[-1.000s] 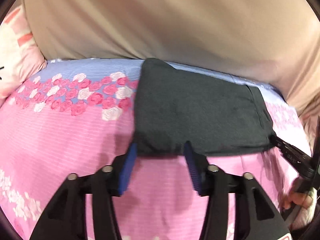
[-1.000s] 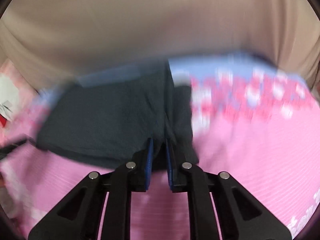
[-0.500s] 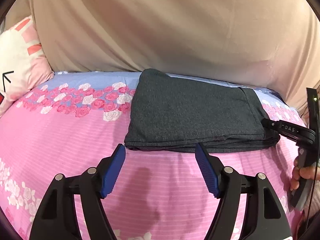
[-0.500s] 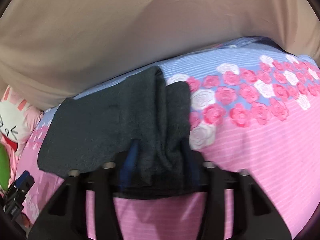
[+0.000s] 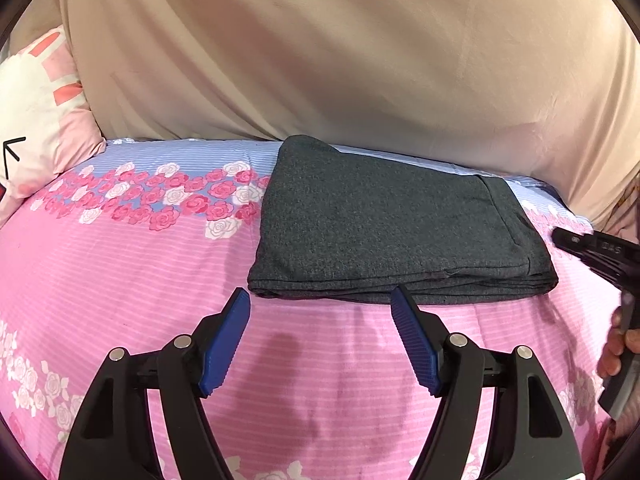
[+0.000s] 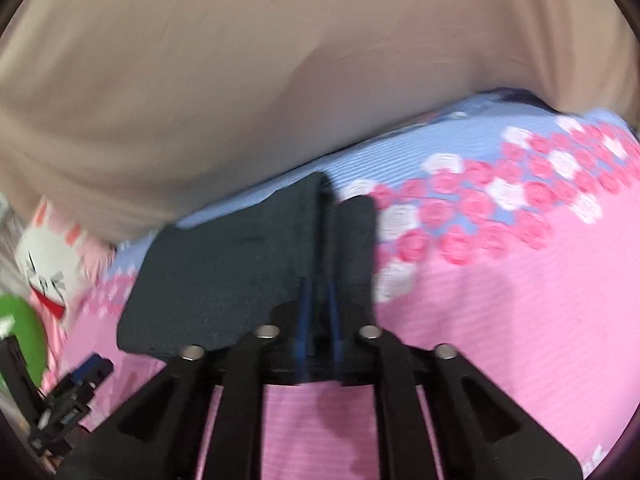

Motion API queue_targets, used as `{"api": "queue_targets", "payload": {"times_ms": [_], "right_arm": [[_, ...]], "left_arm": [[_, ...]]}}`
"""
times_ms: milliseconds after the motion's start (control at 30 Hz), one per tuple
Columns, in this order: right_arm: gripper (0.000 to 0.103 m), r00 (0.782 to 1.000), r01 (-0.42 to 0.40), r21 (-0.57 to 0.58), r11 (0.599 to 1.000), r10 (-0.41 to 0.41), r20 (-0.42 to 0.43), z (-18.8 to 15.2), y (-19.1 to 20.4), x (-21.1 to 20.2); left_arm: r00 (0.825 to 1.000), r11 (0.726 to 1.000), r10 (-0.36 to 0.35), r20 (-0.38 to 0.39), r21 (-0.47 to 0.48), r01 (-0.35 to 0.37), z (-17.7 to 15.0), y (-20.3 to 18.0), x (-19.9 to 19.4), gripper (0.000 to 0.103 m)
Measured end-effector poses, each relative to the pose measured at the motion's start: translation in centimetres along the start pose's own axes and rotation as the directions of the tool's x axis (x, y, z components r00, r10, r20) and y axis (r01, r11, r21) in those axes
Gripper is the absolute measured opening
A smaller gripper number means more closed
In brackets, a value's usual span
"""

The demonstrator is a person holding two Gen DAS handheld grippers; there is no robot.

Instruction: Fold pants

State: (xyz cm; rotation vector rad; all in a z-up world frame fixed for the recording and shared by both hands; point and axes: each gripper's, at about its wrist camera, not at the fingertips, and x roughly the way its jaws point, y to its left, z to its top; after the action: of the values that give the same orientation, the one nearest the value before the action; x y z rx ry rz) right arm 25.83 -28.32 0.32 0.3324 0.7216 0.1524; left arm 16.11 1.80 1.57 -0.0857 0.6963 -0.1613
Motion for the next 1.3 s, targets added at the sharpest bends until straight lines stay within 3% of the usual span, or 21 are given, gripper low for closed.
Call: {"api": "queue_targets", "payload": {"times_ms": [33, 167, 267, 333, 433, 500, 567, 600, 667, 700, 767, 833, 867, 933, 967, 1033, 1133, 1167, 1300], "right_arm": [[0.048, 1.0, 0.012, -0.012, 1.0, -0.012, -0.002, -0.5, 0.4, 0.3], [0.047, 0.997, 0.049, -0.06, 0.997, -0.053, -0.057, -1.0, 1.0, 3.0], [0.025, 0.997, 0.046, -0.073, 0.996, -0.05, -0.061, -1.9, 1.4, 3.4], [0.017, 1.0, 0.02, -0.065, 0.998, -0.021, -0.017, -1.6, 1.8, 1.8], [0.016, 0.997, 0.024, -0.065, 0.998, -0.019, 0.075, -1.9, 2.2, -2.2], [0.016, 0.994, 0.081, -0.072, 0.994, -0.075, 0.082, -2.3, 1.8, -2.7], [0.02, 0.991, 0.135, -0.033, 0.99, -0.135, 0.004, -3.0, -0.6, -0.3], [0.026, 0.994, 0.106, -0.001, 0.994, -0.106, -0.025, -3.5, -1.9, 0.8], [0.026, 0.998, 0.069, 0.057, 0.996, -0.07, 0.005, -2.9, -2.3, -0.5], [0.025, 0.993, 0.085, 0.048, 0.995, -0.089, 0.075, -2.4, -1.6, -2.3], [0.025, 0.989, 0.074, 0.007, 0.997, -0.074, 0.131, -2.0, -0.4, -3.9], [0.025, 0.995, 0.07, -0.021, 0.997, -0.068, 0.077, -2.5, 0.1, -1.9], [0.025, 0.991, 0.131, -0.035, 0.991, -0.131, 0.013, -3.2, -0.4, 0.5], [0.026, 0.986, 0.163, -0.03, 0.986, -0.162, 0.021, -3.5, -0.4, 1.2], [0.026, 0.985, 0.169, -0.025, 0.985, -0.168, 0.024, -3.2, -0.1, 0.6], [0.027, 0.977, 0.19, -0.032, 0.981, -0.185, 0.108, -3.2, 0.7, -2.2], [0.032, 0.966, 0.223, -0.048, 0.974, -0.214, 0.148, -5.0, 2.1, -4.1], [0.038, 0.962, 0.239, -0.058, 0.969, -0.229, 0.148, -6.2, 2.4, -4.2], [0.05, 0.957, 0.277, -0.082, 0.957, -0.268, 0.109, -9.9, 2.3, -5.5]], "left_arm": [[1.0, 1.0, -0.002, 0.0, -0.004, 0.002, 0.0, 0.1, 0.0, 0.071], [1.0, 1.0, -0.015, -0.015, -0.02, 0.015, 0.1, 0.5, 0.2, 0.071], [0.999, 0.999, -0.029, -0.019, -0.027, 0.029, 0.1, 0.5, 0.2, 0.071], [0.999, 0.999, -0.031, -0.016, -0.022, 0.031, 0.1, 0.4, 0.1, 0.071], [0.999, 0.999, -0.045, -0.013, -0.018, 0.045, 0.1, 0.3, -0.1, 0.071], [0.999, 0.999, -0.049, -0.01, -0.012, 0.049, 0.0, 0.2, -0.2, 0.071], [0.998, 0.998, -0.058, -0.022, 0.0, 0.058, -0.2, -0.2, -0.1, 0.071], [0.998, 0.998, -0.06, -0.027, 0.004, 0.061, -0.3, -0.4, 0.0, 0.071], [0.998, 0.998, -0.056, -0.041, 0.017, 0.056, -0.5, -0.7, 0.4, 0.072], [0.998, 0.998, -0.051, -0.045, 0.02, 0.052, -0.6, -0.8, 0.5, 0.072], [0.997, 0.999, -0.047, -0.053, 0.015, 0.048, -0.6, -0.7, 0.8, 0.072], [0.997, 0.999, -0.051, -0.062, 0.006, 0.051, -0.7, -0.5, 1.0, 0.072], [0.997, 0.999, -0.048, -0.064, 0.005, 0.049, -0.7, -0.5, 1.1, 0.072], [0.997, 0.999, -0.04, -0.063, 0.012, 0.041, -0.8, -0.6, 1.2, 0.072], [0.997, 0.999, -0.036, -0.063, 0.016, 0.038, -0.8, -0.7, 1.2, 0.072], [0.998, 0.999, -0.031, -0.056, 0.028, 0.032, -0.9, -0.9, 1.1, 0.072], [0.999, 0.999, -0.013, -0.048, 0.049, 0.015, -1.1, -1.4, 1.1, 0.072], [0.999, 0.998, -0.005, -0.043, 0.057, 0.007, -1.2, -1.6, 1.0, 0.072], [1.0, 0.996, 0.027, -0.005, 0.091, -0.027, -1.6, -2.2, 0.6, 0.077]]}}
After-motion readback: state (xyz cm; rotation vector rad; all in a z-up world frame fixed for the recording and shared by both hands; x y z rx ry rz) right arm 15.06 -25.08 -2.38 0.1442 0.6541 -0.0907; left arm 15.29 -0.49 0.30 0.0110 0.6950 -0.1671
